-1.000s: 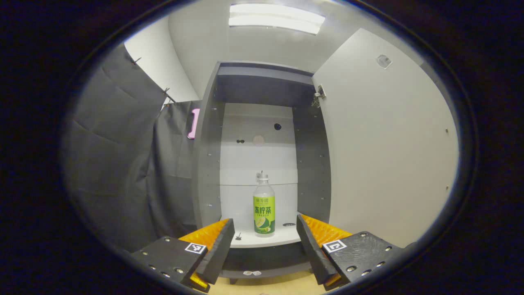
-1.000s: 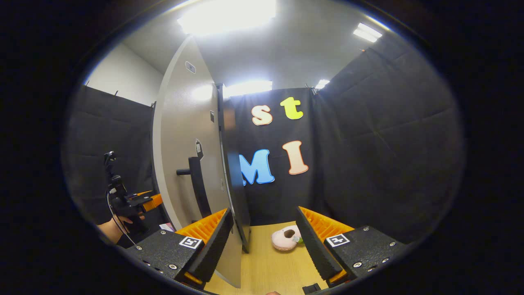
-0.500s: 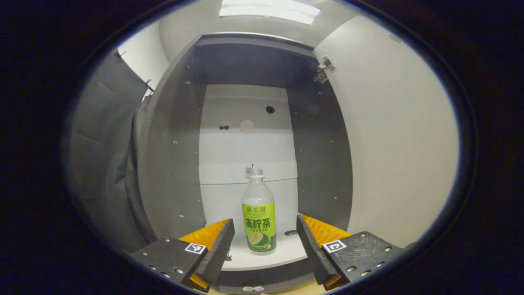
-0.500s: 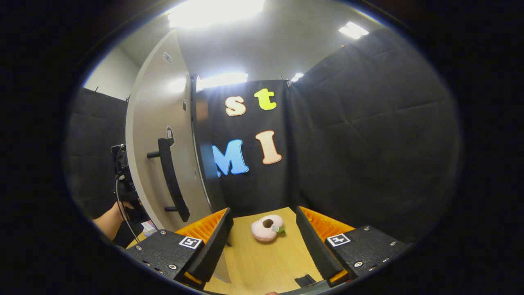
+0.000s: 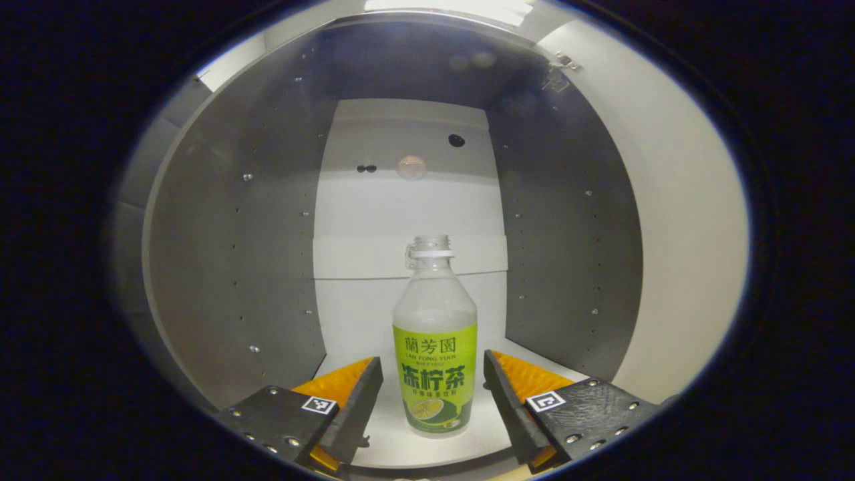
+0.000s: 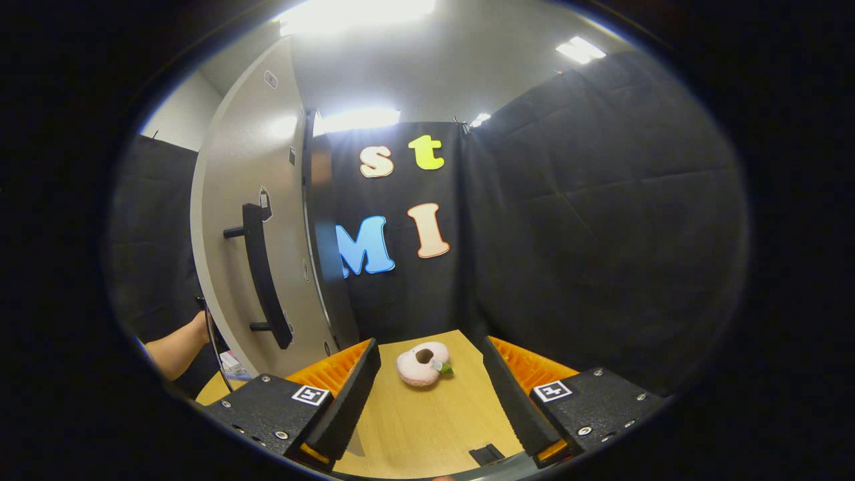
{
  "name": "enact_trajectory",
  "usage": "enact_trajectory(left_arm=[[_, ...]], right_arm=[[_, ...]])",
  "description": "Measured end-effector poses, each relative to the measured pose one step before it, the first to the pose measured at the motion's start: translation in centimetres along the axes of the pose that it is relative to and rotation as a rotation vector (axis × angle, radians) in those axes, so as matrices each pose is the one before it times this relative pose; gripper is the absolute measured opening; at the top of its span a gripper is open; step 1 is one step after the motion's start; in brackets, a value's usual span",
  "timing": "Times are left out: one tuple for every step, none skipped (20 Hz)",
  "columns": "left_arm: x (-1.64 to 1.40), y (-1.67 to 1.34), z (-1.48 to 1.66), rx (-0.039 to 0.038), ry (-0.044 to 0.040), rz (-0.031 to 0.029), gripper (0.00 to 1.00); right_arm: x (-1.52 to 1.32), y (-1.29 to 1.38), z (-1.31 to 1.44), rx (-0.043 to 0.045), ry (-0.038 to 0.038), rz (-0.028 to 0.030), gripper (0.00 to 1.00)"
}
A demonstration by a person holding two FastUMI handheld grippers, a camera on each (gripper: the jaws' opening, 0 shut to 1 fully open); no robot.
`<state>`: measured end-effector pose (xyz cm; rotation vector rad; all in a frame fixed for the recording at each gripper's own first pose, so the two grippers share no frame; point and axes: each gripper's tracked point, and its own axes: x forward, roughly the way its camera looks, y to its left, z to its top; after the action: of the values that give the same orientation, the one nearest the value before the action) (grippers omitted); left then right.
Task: Open the cabinet door with the right hand, grasp the bottle in the cabinet with the left hand and place it on the coaster, then close the cabinet door with the right hand.
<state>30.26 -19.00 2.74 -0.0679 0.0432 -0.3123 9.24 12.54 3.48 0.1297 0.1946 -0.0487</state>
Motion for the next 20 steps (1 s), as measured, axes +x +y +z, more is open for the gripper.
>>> enact_trajectory(left_arm=[[0.276, -0.077, -0.258, -0.00364, 0.01209, -0.00356, 0.92], [0.276, -0.147, -0.377, -0.00283, 0.01624, -0.01237, 0.83], [0.329, -0.231, -0.404, -0.00412, 0.01602, -0.01701, 0.92], [-0.245, -0.080, -0.159, -0.00578, 0.00843, -0.00571, 0.87], [-0.170, -0.001, 0.175, -0.00344, -0.00051, -0.00287, 0.68], [-0.091, -0.034, 0.072, -0.00626, -0.00393, 0.00046, 0.68], [-0.388, -0.040, 0.373, -0.01028, -0.00818, -0.00184, 0.68], [-0.722, -0.019, 0.538, -0.00709, -0.01294, 0.00074, 0.68], [-0.711, 0.115, 0.603, 0.00486, -0.01657, 0.00690, 0.68], [-0.907, 0.019, 0.655, 0.01309, -0.01448, 0.00499, 0.68], [-0.769, -0.083, 0.536, 0.01180, -0.01121, 0.00280, 0.68], [-0.671, -0.111, 0.287, 0.00841, -0.00760, 0.00060, 0.72], [-0.844, 0.060, 0.360, 0.00485, -0.00621, 0.00376, 0.68], [-1.107, 0.247, 0.159, 0.00161, -0.00570, 0.00570, 0.68], [-1.137, 0.380, 0.275, 0.00155, -0.00766, 0.00740, 0.72], [-1.074, 0.517, 0.124, 0.00579, -0.00704, 0.01238, 0.72], [-0.999, 0.459, 0.012, 0.00759, -0.00452, 0.01029, 0.68], [-0.978, 0.240, 0.074, 0.00486, 0.00134, 0.00975, 0.68], [-1.018, 0.351, 0.002, 0.00145, -0.00187, 0.01260, 0.63], [-1.241, 0.511, -0.079, -0.00397, -0.00359, 0.01630, 0.68]], right_arm=[[0.169, 0.151, -0.099, 0.00185, 0.00182, 0.00590, 0.95], [0.051, 0.213, -0.019, 0.00242, 0.00141, 0.00950, 0.95], [0.150, 0.331, -0.013, 0.00112, -0.00080, 0.01289, 0.95], [0.046, 0.130, 0.079, -0.00003, -0.00202, 0.00938, 0.95], [0.156, -0.012, 0.011, -0.00216, -0.00260, 0.00745, 0.95], [0.106, -0.038, 0.081, -0.00193, -0.00246, 0.00597, 0.95], [0.246, 0.062, 0.006, -0.00072, -0.00180, 0.00643, 0.95], [0.079, 0.056, 0.078, 0.00223, -0.00189, 0.00778, 0.95], [0.262, 0.173, -0.038, 0.00421, -0.00095, 0.00961, 0.95], [0.112, 0.069, 0.003, 0.00478, 0.00021, 0.01187, 0.95], [0.260, 0.110, -0.007, 0.00332, 0.00051, 0.01070, 0.95], [0.207, 0.025, 0.051, 0.00141, -0.00116, 0.01021, 0.95], [0.193, 0.075, -0.092, 0.00004, 0.00076, 0.00962, 0.95], [0.093, 0.070, 0.008, -0.00022, 0.00049, 0.01043, 0.95], [0.204, 0.144, -0.018, -0.00006, -0.00005, 0.01098, 0.95], [0.162, 0.113, 0.006, 0.00117, 0.00196, 0.01308, 0.95], [0.325, 0.151, -0.065, 0.00129, 0.00245, 0.01276, 0.95], [0.158, 0.039, -0.017, 0.00142, 0.00260, 0.01133, 0.95], [0.180, 0.089, -0.101, 0.00035, 0.00216, 0.01173, 0.95], [0.063, 0.064, -0.074, 0.00010, 0.00186, 0.01106, 0.95]])
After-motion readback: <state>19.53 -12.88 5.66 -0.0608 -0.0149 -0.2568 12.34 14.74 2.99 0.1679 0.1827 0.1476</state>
